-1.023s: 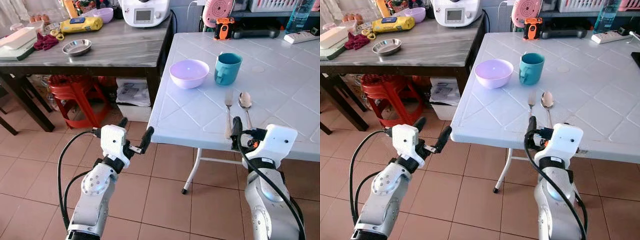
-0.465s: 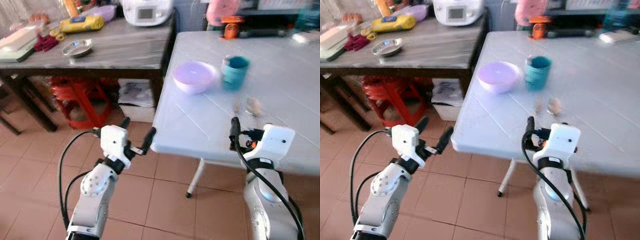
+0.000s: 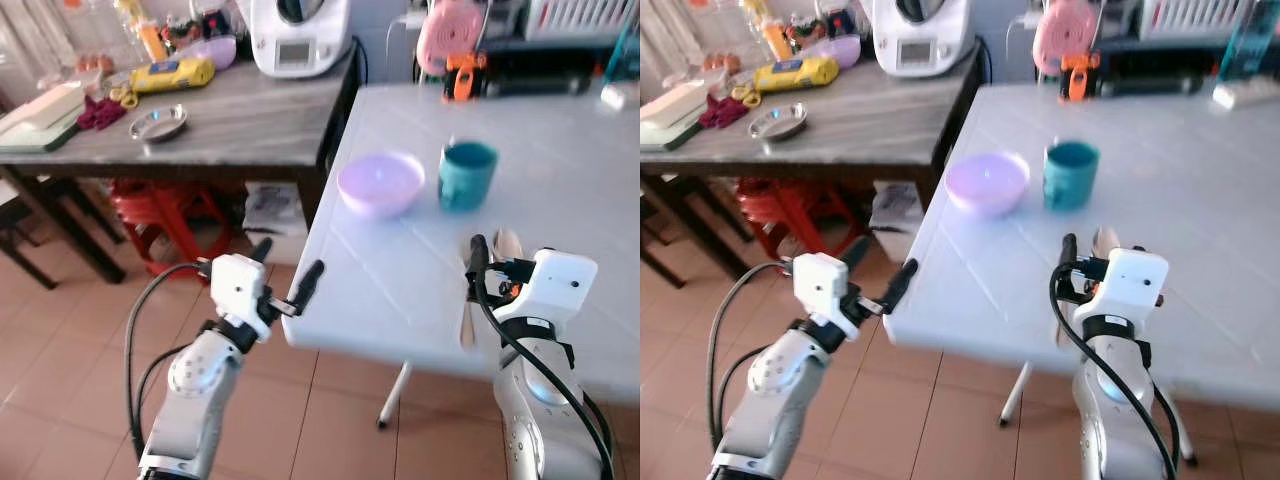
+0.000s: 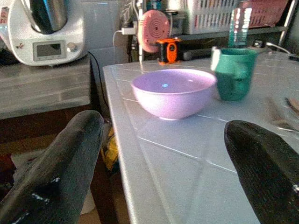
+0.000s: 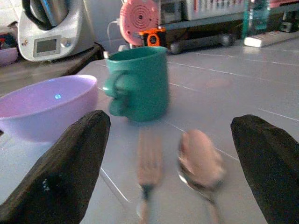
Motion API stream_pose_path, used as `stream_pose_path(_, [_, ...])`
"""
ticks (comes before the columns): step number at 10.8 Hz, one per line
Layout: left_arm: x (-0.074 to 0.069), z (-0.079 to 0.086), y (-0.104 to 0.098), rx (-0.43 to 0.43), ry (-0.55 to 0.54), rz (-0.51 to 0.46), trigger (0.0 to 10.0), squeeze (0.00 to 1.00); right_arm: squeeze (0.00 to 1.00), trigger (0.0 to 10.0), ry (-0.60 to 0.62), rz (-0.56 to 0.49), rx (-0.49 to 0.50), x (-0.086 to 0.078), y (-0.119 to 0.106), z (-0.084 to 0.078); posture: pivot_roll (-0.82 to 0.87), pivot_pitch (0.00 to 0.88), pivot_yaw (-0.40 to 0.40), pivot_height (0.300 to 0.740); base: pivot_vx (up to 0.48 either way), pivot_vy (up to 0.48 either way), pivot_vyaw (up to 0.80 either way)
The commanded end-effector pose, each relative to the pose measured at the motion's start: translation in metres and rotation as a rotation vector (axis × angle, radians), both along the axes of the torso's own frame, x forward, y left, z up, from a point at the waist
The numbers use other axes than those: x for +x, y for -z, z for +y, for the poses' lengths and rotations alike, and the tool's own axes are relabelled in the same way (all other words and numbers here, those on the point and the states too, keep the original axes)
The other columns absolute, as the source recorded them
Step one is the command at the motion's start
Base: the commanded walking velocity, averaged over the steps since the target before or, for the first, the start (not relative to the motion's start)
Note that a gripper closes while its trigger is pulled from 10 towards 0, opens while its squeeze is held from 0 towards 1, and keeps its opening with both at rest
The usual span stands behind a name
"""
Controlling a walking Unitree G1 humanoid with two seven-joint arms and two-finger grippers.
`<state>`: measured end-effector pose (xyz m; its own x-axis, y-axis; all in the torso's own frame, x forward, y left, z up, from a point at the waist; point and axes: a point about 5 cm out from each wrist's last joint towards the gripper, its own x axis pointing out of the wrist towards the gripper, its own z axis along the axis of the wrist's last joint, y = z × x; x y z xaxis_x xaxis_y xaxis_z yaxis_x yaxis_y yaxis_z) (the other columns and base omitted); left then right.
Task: Setting the table
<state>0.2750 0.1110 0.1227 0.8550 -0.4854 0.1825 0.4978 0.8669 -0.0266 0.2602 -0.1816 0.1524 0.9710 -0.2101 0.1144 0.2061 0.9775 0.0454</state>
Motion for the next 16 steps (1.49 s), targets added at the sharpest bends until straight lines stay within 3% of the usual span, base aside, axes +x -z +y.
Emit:
stream_pose_path(1, [0.0,0.011,0.001,0.024,-0.026,0.005,10.0,0.0,0.0,10.0,-0.058,-0.016,0.009,0.002,-0.003,0.014,-0.09,0.109,0.125,0.74,0.337,0.0,0.0])
stream_pose_path(4, [-0.002,0.015,0.003,0.034,-0.04,0.005,10.0,0.0,0.0,10.0,-0.246,-0.022,-0.079,0.007,-0.007,0.039,-0.09,0.108,0.126,0.74,0.112,0.0,0.0])
stream_pose_path(7, [-0.005,0.017,0.008,0.037,-0.022,0.04,10.0,0.0,0.0,10.0,-0.33,-0.021,-0.125,0.007,-0.009,0.049,-0.09,0.118,0.122,0.74,0.0,0.0,0.0])
stream_pose_path(9, [-0.011,0.017,0.008,0.014,0.045,0.042,10.0,0.0,0.0,10.0,-0.383,-0.01,-0.168,0.009,-0.008,0.051,-0.09,0.126,0.117,0.74,0.0,0.0,0.0])
stream_pose_path(11, [-0.019,0.016,0.007,0.025,0.16,0.023,10.0,0.0,0.0,10.0,-0.454,0.047,-0.269,0.023,-0.009,0.05,-0.08,0.137,0.113,0.74,0.0,0.0,0.0])
stream_pose_path(16, [-0.028,0.019,0.009,0.027,0.193,0.037,10.0,0.0,0.0,10.0,-0.632,0.15,-0.482,0.062,-0.025,0.036,-0.08,0.174,0.108,0.74,0.0,0.0,0.0])
